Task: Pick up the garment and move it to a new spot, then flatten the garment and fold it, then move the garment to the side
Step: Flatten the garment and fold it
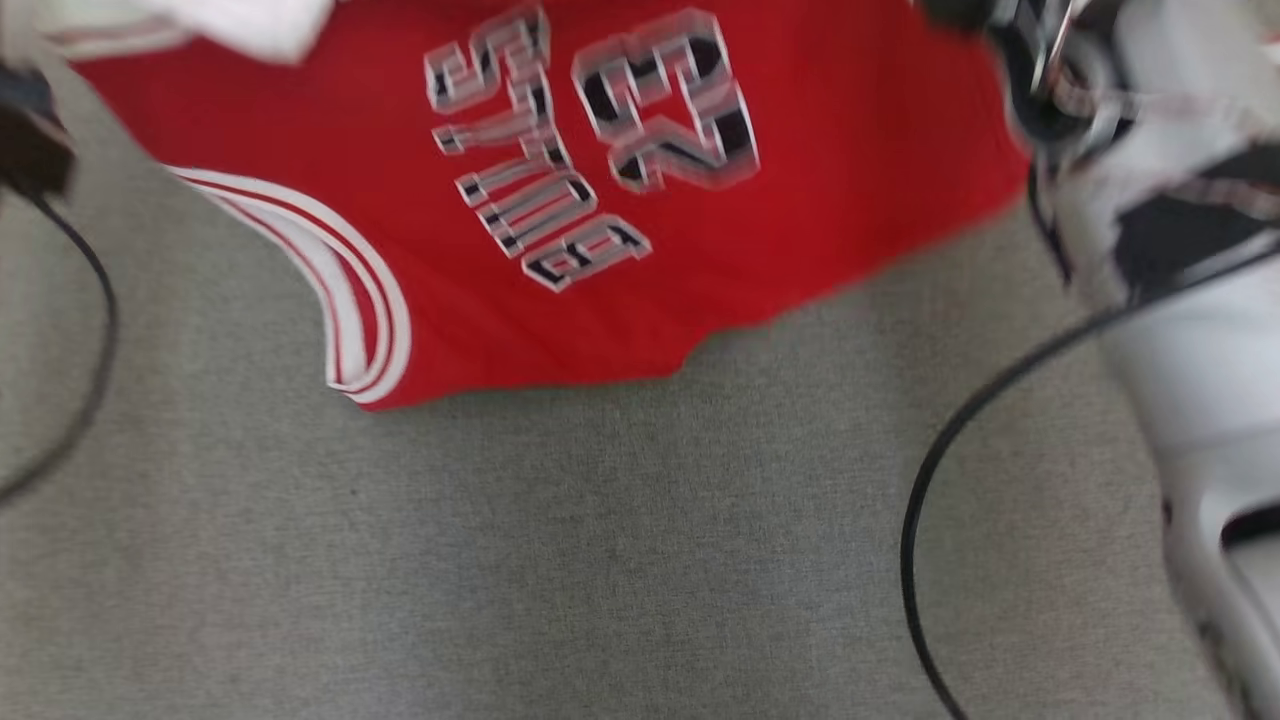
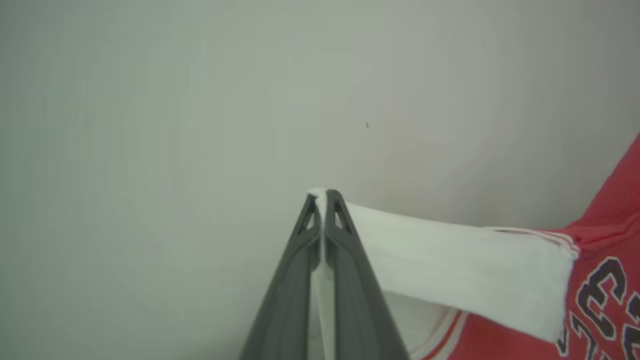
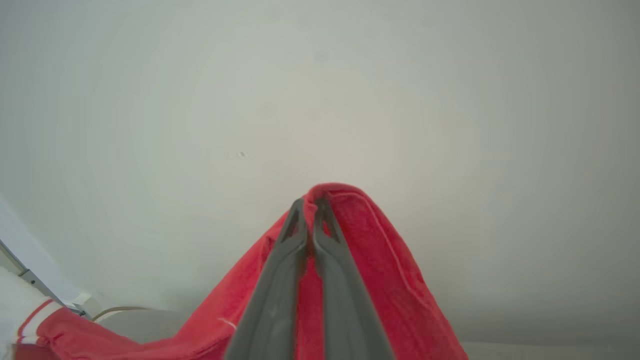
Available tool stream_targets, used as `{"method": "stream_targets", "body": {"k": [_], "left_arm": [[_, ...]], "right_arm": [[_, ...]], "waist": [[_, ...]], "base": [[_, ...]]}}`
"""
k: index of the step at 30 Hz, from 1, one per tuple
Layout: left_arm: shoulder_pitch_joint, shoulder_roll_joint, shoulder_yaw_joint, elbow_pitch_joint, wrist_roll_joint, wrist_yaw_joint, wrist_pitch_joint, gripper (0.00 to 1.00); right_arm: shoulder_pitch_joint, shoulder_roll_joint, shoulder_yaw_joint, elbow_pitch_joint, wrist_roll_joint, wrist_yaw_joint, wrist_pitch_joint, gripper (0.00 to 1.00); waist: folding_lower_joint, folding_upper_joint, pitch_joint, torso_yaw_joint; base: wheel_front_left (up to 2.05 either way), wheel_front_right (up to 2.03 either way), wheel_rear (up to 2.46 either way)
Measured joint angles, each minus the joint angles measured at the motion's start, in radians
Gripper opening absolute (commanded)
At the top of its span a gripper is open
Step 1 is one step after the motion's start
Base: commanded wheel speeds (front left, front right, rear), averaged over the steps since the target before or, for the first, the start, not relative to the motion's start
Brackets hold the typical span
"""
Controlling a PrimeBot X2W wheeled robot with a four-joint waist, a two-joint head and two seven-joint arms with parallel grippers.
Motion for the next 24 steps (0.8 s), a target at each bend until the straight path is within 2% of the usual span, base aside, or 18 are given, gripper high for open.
{"method": "stream_targets", "body": {"k": [10,19,24], "left_arm": [[-0.407,0.060,-0.116,0.181,-0.073,0.000,0.018,0.00],[-0.639,0.046,-0.245,0.257,-0.088,0.000,0.053,0.00],[-0.725,0.013,-0.279,0.285,-0.096,0.000,0.020,0.00]], "right_arm": [[-0.368,0.065,-0.050,0.305,0.028,0.000,-0.068,0.00],[-0.569,0.098,-0.075,0.466,0.044,0.000,-0.135,0.00],[-0.623,0.104,-0.060,0.504,0.032,0.000,-0.165,0.00]], "waist": [[0.0000,0.0001,0.140,-0.010],[-0.0006,0.0000,0.147,-0.033],[-0.0005,0.0000,0.147,-0.034]], "base": [[0.00,0.00,0.00],[0.00,0.00,0.00],[0.00,0.00,0.00]]}}
